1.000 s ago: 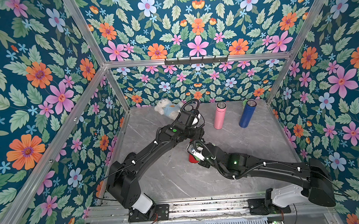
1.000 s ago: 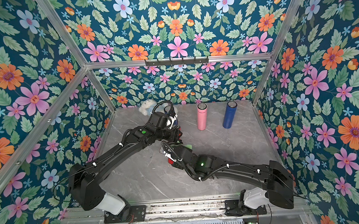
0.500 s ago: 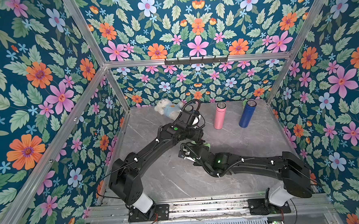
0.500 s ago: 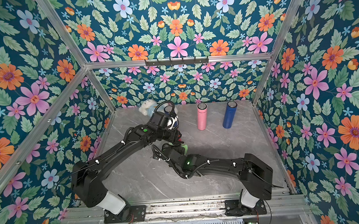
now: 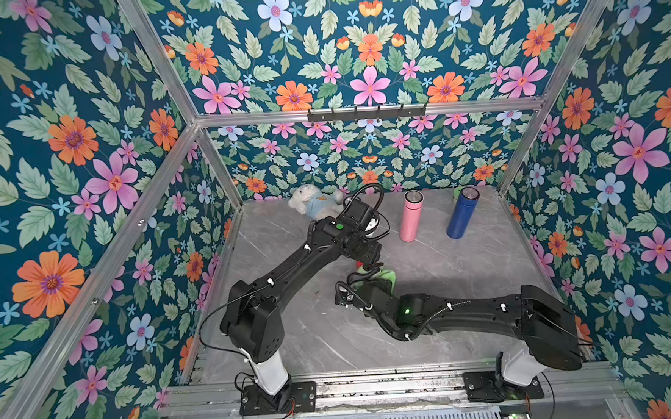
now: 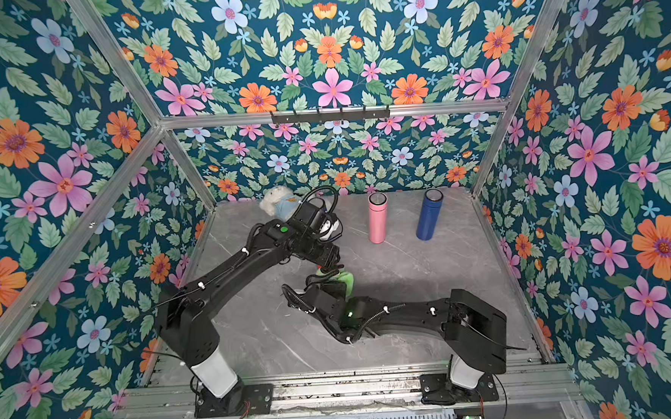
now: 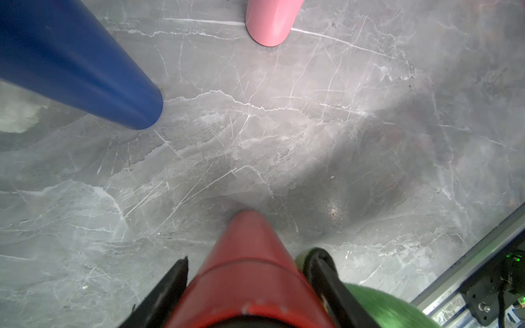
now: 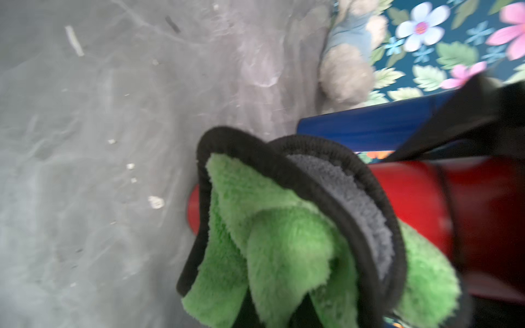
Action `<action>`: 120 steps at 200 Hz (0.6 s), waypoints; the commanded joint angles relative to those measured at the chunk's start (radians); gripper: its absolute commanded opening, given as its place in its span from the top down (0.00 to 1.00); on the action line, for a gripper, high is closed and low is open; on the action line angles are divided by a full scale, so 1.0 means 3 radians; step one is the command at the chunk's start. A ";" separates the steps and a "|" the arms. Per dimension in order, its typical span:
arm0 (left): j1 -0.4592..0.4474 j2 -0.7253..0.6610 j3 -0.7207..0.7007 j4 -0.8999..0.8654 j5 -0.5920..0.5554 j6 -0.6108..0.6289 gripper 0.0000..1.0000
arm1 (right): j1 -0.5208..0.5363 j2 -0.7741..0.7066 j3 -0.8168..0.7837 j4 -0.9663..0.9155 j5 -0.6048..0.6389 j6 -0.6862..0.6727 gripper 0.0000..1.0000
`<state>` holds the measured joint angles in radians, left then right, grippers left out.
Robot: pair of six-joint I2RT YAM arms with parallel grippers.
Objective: Wipe the surface of the thermos
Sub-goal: Wipe the dirt from the surface of the thermos.
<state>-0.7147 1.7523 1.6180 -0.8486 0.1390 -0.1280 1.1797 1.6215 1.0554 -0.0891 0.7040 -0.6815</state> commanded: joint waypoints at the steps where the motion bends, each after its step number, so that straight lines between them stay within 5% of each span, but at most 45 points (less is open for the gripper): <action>1: -0.0006 0.0053 0.0132 -0.0461 -0.0003 0.0132 1.00 | 0.0020 -0.0089 0.0038 0.0460 0.0379 -0.0486 1.00; 51: -0.0010 0.0106 0.0175 -0.0625 0.0011 0.0246 1.00 | 0.0020 -0.0113 0.0055 0.0808 0.0466 -0.0937 1.00; 120: -0.0007 0.0134 0.0108 -0.0677 0.0059 0.0319 1.00 | 0.0038 0.0495 -0.0280 0.0563 0.0321 0.0084 1.00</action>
<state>-0.7143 1.7828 1.6600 -0.9100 0.1284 -0.0570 1.1938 1.7092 0.9936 0.0734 0.7731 -0.7822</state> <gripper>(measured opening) 0.669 0.109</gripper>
